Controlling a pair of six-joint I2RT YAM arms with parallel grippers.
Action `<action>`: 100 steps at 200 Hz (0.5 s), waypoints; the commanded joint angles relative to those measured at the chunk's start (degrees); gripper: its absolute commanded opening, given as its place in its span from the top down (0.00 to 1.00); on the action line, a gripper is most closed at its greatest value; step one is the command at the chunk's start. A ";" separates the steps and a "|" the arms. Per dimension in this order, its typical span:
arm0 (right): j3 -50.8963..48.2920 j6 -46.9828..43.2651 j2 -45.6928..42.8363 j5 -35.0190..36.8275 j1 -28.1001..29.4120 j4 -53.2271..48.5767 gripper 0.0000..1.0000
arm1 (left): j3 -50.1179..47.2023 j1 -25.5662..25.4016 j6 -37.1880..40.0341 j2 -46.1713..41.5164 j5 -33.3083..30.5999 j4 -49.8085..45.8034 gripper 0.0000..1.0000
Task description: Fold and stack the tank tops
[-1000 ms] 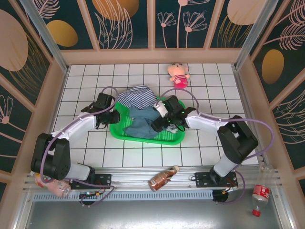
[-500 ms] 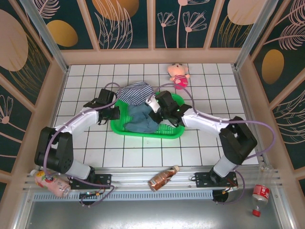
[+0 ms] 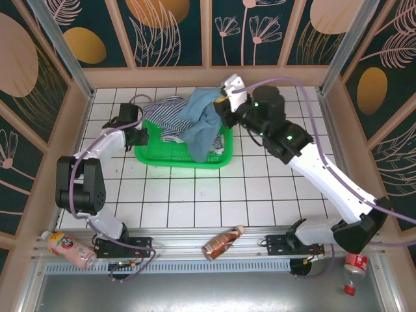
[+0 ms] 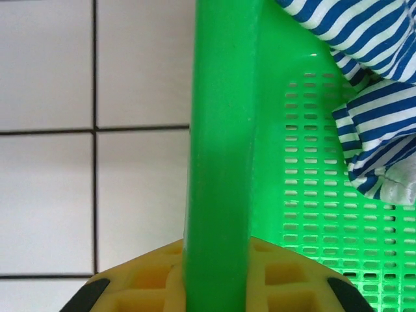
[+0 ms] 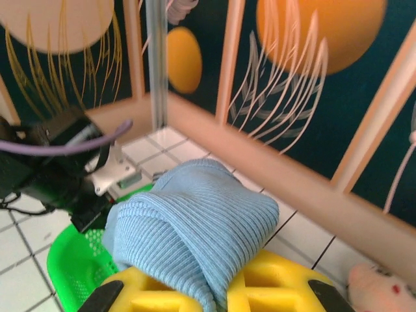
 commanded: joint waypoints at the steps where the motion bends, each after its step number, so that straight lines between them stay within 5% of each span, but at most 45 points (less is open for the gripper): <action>1: 5.45 0.11 -2.81 -1.18 -2.10 -1.36 0.92 | 3.88 3.33 7.84 4.48 -6.88 0.50 0.95; 49: 11.58 0.55 -5.88 -1.52 -6.81 -6.13 0.92 | 12.23 8.79 13.98 12.45 -10.38 0.66 0.96; 100: 1.76 6.15 -9.77 -4.94 -7.50 -9.44 0.92 | 22.34 14.41 17.89 19.70 -14.55 -1.26 0.89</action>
